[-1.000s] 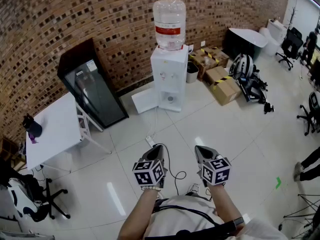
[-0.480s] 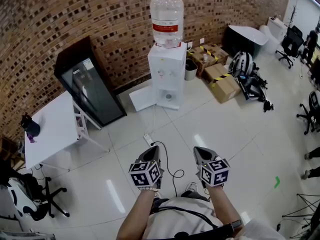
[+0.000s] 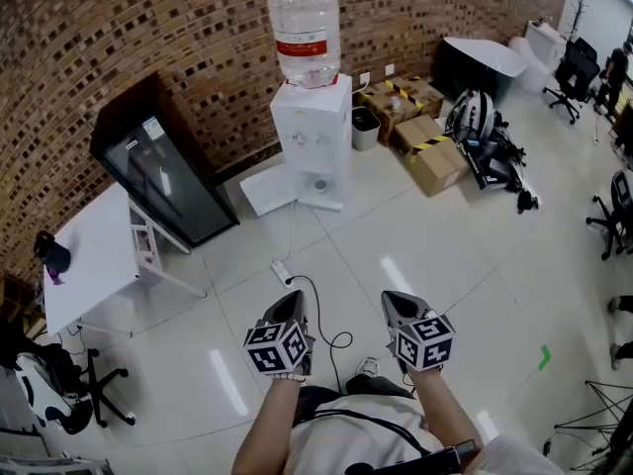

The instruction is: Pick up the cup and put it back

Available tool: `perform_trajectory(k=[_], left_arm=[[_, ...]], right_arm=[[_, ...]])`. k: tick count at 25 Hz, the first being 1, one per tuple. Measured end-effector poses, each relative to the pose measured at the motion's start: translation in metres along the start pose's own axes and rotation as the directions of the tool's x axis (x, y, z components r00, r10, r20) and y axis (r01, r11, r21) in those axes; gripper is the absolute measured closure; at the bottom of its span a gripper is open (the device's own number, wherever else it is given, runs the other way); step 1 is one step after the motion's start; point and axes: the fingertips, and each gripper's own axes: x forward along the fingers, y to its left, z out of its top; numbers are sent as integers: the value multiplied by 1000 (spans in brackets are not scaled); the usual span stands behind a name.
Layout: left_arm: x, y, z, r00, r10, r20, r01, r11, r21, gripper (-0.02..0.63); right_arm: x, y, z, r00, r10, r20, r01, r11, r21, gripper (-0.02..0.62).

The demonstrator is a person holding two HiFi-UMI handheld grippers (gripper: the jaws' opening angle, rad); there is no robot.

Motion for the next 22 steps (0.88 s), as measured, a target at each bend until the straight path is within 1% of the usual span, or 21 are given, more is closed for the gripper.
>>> perform_trajectory(k=[4,7,13,17,22], left_arm=[[6,-14,-7,999,34,11,-34,999,-11,606],[6,-23,-16,999,52,10,-52,999,-17,606],[3,-17,-25,995,100,2,-100,994,-43,606],[6,-14,-23,994,111,2,-111,993,-40,606],[26,-13,-23,995,100,-12,-100,994,-45,606]], right_arm=[[-10,-23,-6,1000,27,-14,-28,1000,-9,584],[-9,-30,-14,998,59,-27,-59,998,-11,584],[-2,-34,-23,993,103,-54,-103,995,-4,584],[8,-40,-23,992,110,-60,-110,994,-1,584],[25,-44,-17,991,117,-66,-118,993,-7,584]])
